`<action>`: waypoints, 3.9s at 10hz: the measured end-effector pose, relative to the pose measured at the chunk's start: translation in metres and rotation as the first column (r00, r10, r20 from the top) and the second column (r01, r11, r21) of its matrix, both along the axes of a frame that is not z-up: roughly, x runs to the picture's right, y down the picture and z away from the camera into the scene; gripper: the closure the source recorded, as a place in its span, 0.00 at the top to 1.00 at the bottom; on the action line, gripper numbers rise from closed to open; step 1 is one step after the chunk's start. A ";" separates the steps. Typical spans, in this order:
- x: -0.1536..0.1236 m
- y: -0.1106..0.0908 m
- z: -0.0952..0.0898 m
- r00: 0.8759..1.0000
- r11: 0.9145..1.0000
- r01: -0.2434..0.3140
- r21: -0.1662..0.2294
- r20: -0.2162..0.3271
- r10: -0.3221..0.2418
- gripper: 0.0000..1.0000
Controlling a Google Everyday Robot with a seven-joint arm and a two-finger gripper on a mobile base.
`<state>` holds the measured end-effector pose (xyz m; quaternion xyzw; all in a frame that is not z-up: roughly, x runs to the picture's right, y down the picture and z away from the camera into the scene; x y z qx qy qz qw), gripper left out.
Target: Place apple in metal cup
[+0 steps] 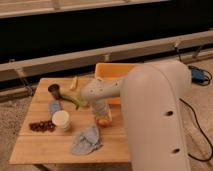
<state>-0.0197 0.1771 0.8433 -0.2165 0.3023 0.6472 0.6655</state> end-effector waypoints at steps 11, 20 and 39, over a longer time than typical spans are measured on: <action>-0.106 -0.122 -0.034 0.907 0.993 0.112 -0.025 0.410 -0.093 0.00; -0.179 -0.176 -0.006 0.835 0.968 0.022 0.250 0.528 -0.155 0.00; -0.300 -0.221 0.032 0.651 0.906 0.033 0.423 0.678 -0.340 0.31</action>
